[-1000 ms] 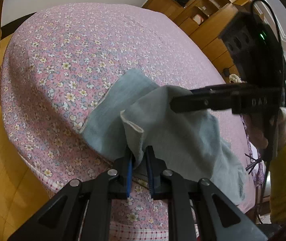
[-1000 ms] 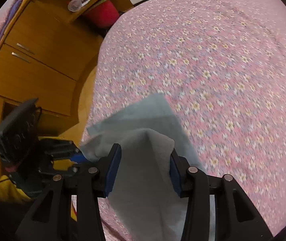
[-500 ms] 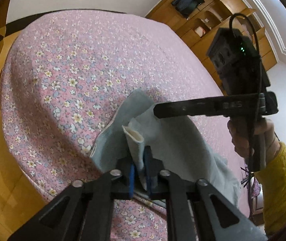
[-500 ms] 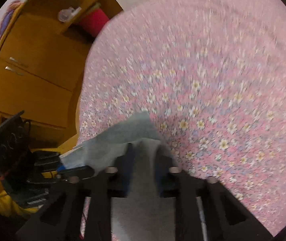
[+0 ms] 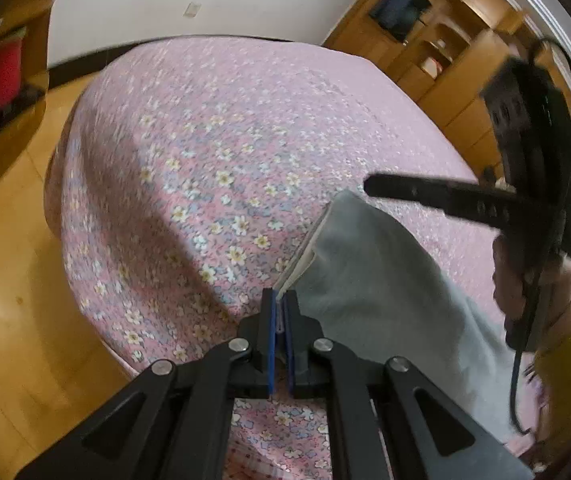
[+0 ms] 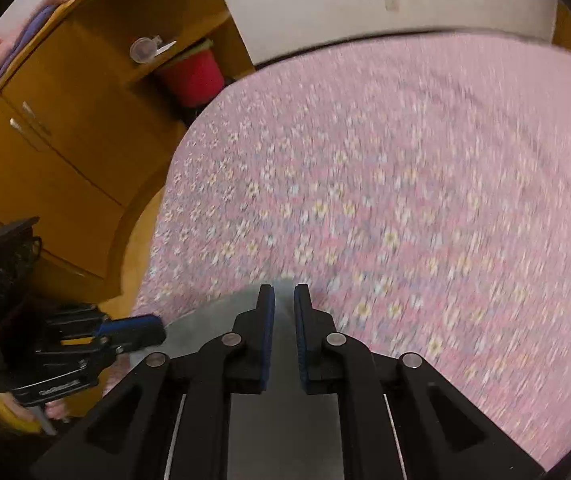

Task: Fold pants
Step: 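Lower the sweatpants fabric and open the left tool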

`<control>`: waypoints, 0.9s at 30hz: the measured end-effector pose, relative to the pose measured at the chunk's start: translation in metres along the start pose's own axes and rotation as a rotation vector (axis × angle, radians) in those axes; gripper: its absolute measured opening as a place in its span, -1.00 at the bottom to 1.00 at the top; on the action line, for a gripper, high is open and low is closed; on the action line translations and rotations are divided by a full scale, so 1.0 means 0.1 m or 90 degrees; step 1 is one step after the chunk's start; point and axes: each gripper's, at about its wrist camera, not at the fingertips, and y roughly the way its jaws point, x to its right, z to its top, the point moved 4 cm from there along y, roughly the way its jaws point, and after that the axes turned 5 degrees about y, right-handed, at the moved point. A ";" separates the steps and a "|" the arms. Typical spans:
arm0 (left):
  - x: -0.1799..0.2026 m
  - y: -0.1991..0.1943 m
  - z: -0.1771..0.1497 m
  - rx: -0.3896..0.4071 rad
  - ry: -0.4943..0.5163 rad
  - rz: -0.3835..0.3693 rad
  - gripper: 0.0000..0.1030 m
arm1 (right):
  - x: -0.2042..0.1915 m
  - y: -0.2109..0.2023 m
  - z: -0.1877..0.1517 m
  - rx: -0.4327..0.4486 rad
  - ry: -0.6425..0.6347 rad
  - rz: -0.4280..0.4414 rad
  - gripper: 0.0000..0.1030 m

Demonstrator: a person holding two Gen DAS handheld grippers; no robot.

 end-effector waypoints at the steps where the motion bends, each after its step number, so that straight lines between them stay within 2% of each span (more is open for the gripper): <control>1: -0.01 -0.02 0.01 0.001 0.003 -0.002 -0.93 | 0.00 -0.05 -0.03 -0.001 0.006 0.005 -0.74; 4: 0.00 -0.06 0.03 0.005 0.027 0.004 -0.93 | 0.02 -0.14 -0.06 -0.001 -0.012 0.000 -0.44; 7: 0.00 -0.09 0.04 0.009 0.022 -0.017 -0.90 | -0.05 -0.01 -0.07 -0.021 -0.045 -0.033 -0.44; 11: 0.09 -0.11 0.00 0.005 0.028 -0.018 -0.54 | -0.18 0.15 -0.12 -0.035 -0.081 -0.038 -0.44; 12: 0.08 -0.11 -0.01 0.004 0.027 -0.017 -0.48 | -0.21 0.16 -0.14 -0.031 -0.096 -0.047 -0.48; 14: 0.08 -0.10 -0.02 0.000 0.022 -0.016 -0.32 | -0.27 0.19 -0.17 -0.017 -0.141 -0.096 -0.93; 15: 0.07 -0.08 -0.01 -0.003 0.019 -0.012 -0.26 | -0.27 0.18 -0.18 -0.009 -0.151 -0.113 -0.93; 17: 0.07 -0.03 -0.01 -0.008 0.016 -0.013 -0.32 | -0.26 0.11 -0.14 0.025 -0.125 -0.099 -0.93; 18: 0.08 -0.07 -0.02 -0.003 0.020 -0.009 -0.74 | -0.22 0.09 -0.12 0.034 -0.107 -0.100 -0.93; 19: 0.11 -0.05 0.01 0.002 0.030 0.001 -0.88 | -0.17 0.10 -0.10 0.033 -0.092 -0.100 -0.93; 21: 0.15 -0.03 0.06 -0.010 0.050 0.014 -0.86 | -0.07 0.21 -0.10 0.010 -0.064 -0.106 -0.93; 23: 0.19 -0.04 0.12 -0.020 0.063 0.012 -0.85 | -0.05 0.19 -0.11 0.018 -0.035 -0.108 -0.91; 26: 0.24 -0.22 0.13 -0.017 0.094 0.039 -0.77 | -0.08 0.01 -0.16 0.035 0.019 -0.113 -0.73; 27: 0.25 -0.32 0.11 -0.001 0.104 0.048 -0.60 | -0.09 -0.10 -0.24 0.049 0.024 -0.123 -0.70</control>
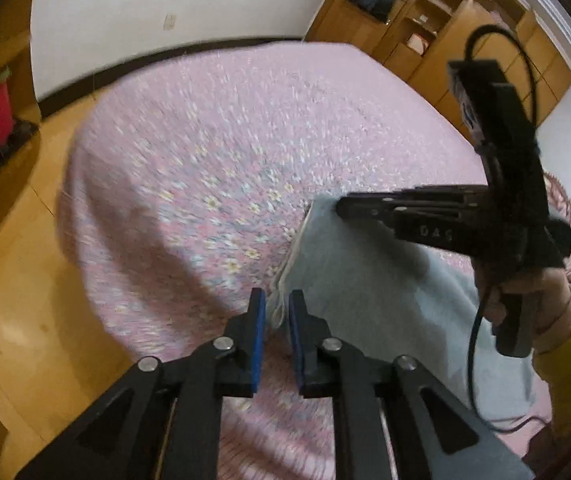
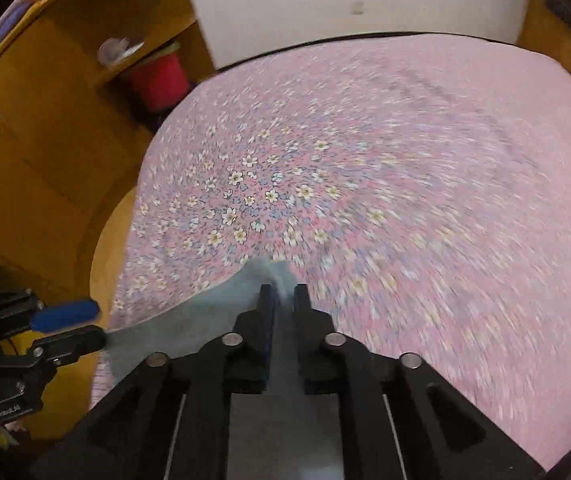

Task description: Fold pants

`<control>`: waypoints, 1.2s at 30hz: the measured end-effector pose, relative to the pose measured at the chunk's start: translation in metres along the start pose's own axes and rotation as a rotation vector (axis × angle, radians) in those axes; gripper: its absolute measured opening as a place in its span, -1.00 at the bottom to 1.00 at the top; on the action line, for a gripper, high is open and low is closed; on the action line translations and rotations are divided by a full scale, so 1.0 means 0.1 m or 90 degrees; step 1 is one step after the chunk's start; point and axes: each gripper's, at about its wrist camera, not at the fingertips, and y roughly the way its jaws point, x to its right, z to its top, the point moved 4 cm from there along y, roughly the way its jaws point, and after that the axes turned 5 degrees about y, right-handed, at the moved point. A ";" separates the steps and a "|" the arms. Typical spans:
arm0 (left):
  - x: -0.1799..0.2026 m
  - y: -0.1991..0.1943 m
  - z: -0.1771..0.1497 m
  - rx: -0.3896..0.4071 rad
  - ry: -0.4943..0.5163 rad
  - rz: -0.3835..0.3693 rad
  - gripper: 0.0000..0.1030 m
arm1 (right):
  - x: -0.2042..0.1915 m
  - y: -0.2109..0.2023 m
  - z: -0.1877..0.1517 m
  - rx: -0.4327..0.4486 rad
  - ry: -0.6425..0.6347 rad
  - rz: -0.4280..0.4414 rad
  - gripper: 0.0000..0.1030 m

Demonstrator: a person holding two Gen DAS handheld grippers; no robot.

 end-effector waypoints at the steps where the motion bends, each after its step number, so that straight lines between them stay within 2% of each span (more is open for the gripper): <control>1: 0.01 -0.09 -0.03 0.017 0.005 0.011 -0.48 | -0.01 -0.12 -0.07 0.015 -0.001 -0.008 -0.63; 2: 0.01 -0.17 -0.08 0.038 0.007 0.022 -0.31 | -0.03 -0.24 -0.16 0.029 -0.002 -0.018 -0.59; 3: 0.01 -0.22 -0.12 0.061 0.005 0.030 -0.27 | -0.03 -0.36 -0.27 0.044 -0.002 -0.028 -0.59; 6: 0.12 -0.26 -0.30 0.079 -0.011 0.005 -0.27 | 0.00 -0.76 -0.58 0.093 0.018 -0.075 -0.57; 8: 0.27 -0.22 -0.38 0.078 -0.026 -0.018 -0.27 | 0.16 -1.03 -0.95 0.115 0.043 -0.125 -0.50; 10: 0.52 -0.16 -0.46 0.062 -0.019 -0.075 -0.27 | 0.31 -1.23 -1.35 0.121 0.072 -0.167 -0.50; 12: 0.77 -0.09 -0.50 0.035 0.009 -0.132 -0.27 | 0.52 -1.40 -1.82 0.141 0.117 -0.269 -0.49; 16: 1.31 0.02 -0.68 -0.013 0.117 -0.140 -0.25 | 0.83 -1.66 -2.60 0.157 0.239 -0.422 -0.50; 19: 1.61 0.09 -0.82 -0.044 0.180 -0.095 -0.25 | 0.93 -1.80 -3.00 0.158 0.318 -0.497 -0.49; 20: 1.69 0.09 -0.85 -0.049 0.203 -0.083 -0.25 | 0.94 -1.82 -3.13 0.151 0.352 -0.524 -0.41; 21: 1.75 0.07 -0.86 -0.046 0.220 -0.074 -0.24 | 0.94 -1.79 -3.24 0.137 0.373 -0.532 -0.39; 24: 1.87 0.01 -0.82 -0.031 0.249 -0.073 -0.24 | 1.01 -1.72 -3.37 0.101 0.388 -0.479 -0.39; 26: 1.94 0.04 -0.75 -0.030 0.271 -0.078 -0.24 | 1.14 -1.92 -3.48 0.111 0.398 -0.455 -0.39; 28: 1.96 0.06 -0.69 -0.030 0.278 -0.080 -0.24 | 1.21 -2.03 -3.46 0.131 0.391 -0.446 -0.39; 30: 1.89 0.13 -0.56 -0.030 0.271 -0.084 -0.23 | 1.30 -2.20 -3.36 0.147 0.386 -0.448 -0.35; 33: 1.83 0.18 -0.41 -0.030 0.255 -0.078 -0.15 | 1.67 -2.39 -3.31 0.164 0.410 -0.433 -0.32; 36: 1.77 0.31 -0.22 -0.035 0.230 -0.063 -0.11 | 1.94 -2.28 -3.25 0.148 0.451 -0.377 -0.32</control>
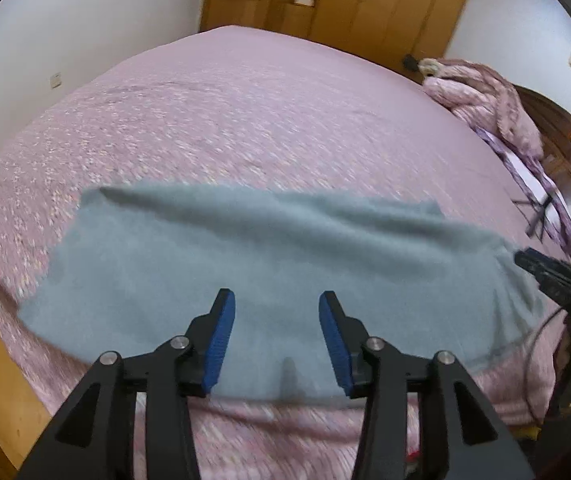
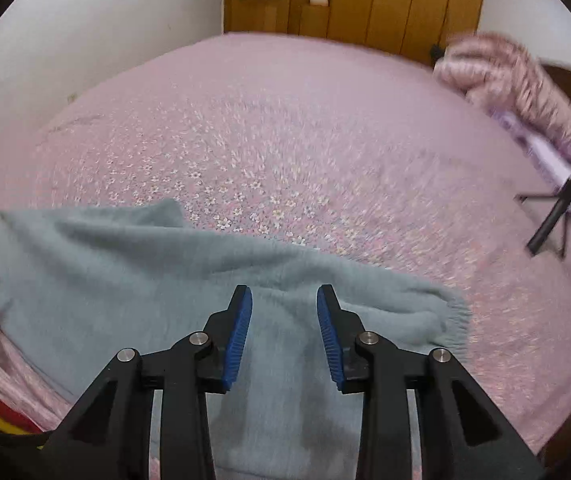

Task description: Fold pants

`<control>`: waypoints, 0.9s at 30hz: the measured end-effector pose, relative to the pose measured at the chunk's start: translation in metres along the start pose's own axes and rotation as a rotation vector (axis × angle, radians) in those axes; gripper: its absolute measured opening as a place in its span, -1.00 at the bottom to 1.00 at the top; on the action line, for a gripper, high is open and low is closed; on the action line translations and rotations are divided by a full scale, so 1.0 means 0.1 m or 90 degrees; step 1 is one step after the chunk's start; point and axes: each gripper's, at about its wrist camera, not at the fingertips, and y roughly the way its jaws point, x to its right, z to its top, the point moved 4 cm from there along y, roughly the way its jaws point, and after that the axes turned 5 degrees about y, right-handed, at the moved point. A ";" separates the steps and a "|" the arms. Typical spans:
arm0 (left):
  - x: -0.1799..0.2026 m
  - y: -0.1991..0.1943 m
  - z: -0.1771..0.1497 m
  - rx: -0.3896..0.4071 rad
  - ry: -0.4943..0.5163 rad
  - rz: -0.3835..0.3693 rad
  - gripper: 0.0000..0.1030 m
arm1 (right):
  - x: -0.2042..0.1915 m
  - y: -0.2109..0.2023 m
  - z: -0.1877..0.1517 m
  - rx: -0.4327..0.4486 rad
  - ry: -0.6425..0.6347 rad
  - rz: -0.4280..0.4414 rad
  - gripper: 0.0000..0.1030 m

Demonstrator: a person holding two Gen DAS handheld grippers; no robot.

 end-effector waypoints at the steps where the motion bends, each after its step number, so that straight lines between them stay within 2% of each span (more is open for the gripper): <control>1: -0.02 0.03 0.05 -0.004 -0.008 -0.001 -0.11 | -0.01 0.07 0.02 -0.016 0.010 0.008 -0.32; 4: 0.01 0.10 0.21 -0.006 -0.007 -0.008 -0.11 | -0.05 0.15 -0.12 -0.052 0.031 0.047 -0.32; 7: 0.12 0.18 0.24 -0.023 0.018 -0.016 -0.06 | -0.04 0.28 -0.35 -0.098 0.024 0.042 -0.32; 9: 0.19 0.29 0.19 -0.045 0.037 -0.017 0.07 | 0.00 0.32 -0.45 -0.098 0.019 0.037 -0.32; 11: 0.21 0.44 0.11 -0.087 0.028 -0.005 0.07 | 0.02 0.27 -0.50 -0.095 0.022 0.040 -0.32; 13: 0.24 0.52 0.04 -0.108 0.021 -0.014 0.07 | 0.01 0.23 -0.53 -0.108 0.017 0.034 -0.32; 16: 0.29 0.43 -0.04 -0.100 0.019 -0.014 0.07 | -0.09 0.09 -0.60 -0.106 -0.014 0.027 -0.32; 18: 0.31 0.38 -0.10 -0.107 0.027 -0.029 0.09 | -0.20 -0.02 -0.68 -0.104 -0.042 0.037 -0.32; 23: 0.24 0.33 -0.28 -0.124 0.021 -0.030 0.18 | -0.55 -0.14 -0.95 -0.130 -0.140 0.075 -0.32; 27: 0.17 0.32 -0.33 -0.128 0.003 -0.044 0.18 | -0.66 -0.05 -1.11 -0.164 -0.142 0.093 -0.32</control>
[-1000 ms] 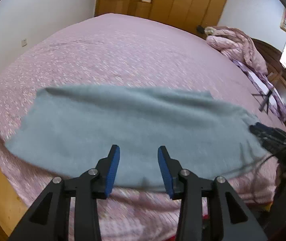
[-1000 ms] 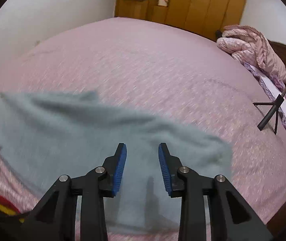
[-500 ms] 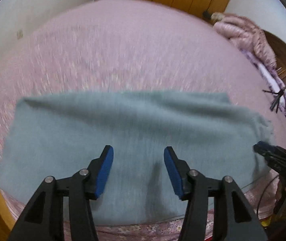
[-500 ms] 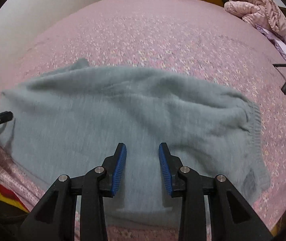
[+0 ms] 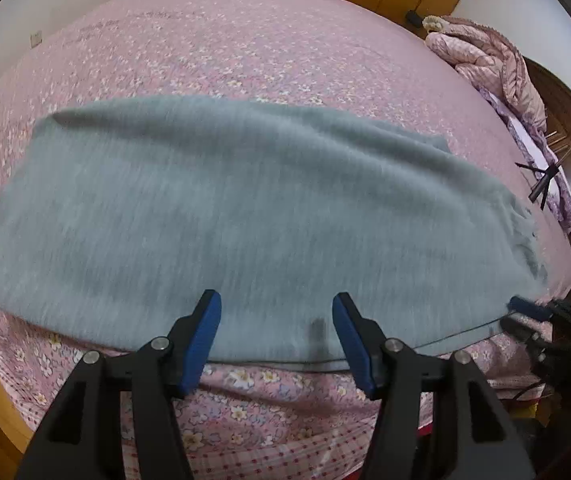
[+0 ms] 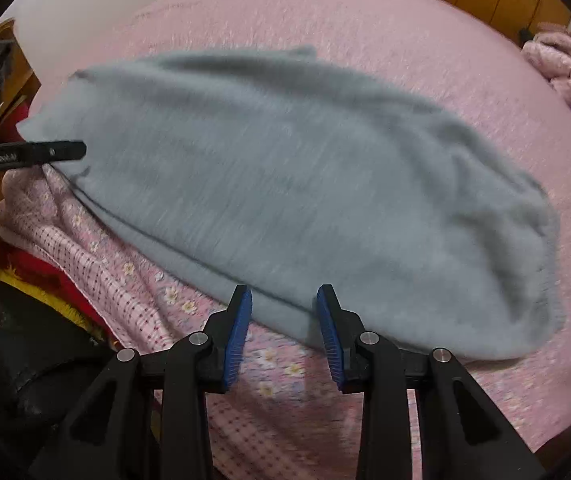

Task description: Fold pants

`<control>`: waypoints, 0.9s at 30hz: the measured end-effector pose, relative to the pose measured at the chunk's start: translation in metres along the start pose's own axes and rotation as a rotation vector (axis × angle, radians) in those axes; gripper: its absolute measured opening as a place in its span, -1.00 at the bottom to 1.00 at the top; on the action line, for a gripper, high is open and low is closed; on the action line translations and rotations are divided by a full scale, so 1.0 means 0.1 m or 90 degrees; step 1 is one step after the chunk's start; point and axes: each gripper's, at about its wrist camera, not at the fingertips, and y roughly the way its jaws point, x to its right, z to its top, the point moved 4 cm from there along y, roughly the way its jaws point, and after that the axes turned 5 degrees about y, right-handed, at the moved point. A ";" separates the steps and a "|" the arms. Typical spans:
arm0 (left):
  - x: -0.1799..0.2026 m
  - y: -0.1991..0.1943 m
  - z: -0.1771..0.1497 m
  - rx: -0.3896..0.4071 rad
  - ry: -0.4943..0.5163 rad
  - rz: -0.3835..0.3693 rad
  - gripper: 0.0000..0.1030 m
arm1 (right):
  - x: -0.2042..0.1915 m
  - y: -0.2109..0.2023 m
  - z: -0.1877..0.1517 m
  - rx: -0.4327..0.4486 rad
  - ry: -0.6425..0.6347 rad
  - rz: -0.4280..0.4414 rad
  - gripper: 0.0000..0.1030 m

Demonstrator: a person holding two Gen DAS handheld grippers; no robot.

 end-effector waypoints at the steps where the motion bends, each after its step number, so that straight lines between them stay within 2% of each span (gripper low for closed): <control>1: -0.01 0.00 -0.01 0.002 -0.003 -0.005 0.18 | 0.00 0.03 -0.01 -0.003 0.004 -0.003 -0.32; 6: -0.04 -0.03 -0.08 0.012 -0.017 -0.022 0.26 | -0.09 0.13 -0.16 -0.020 -0.001 -0.022 -0.32; 9: -0.06 -0.03 -0.10 0.016 -0.015 -0.024 0.28 | -0.13 0.09 -0.20 -0.011 -0.019 -0.033 -0.32; 21: 0.00 0.00 -0.08 0.011 -0.004 -0.017 0.32 | -0.20 0.18 -0.27 0.006 -0.038 -0.017 -0.32; 27: 0.03 -0.03 -0.07 0.016 -0.006 -0.020 0.33 | -0.17 0.18 -0.34 0.021 -0.032 0.010 -0.32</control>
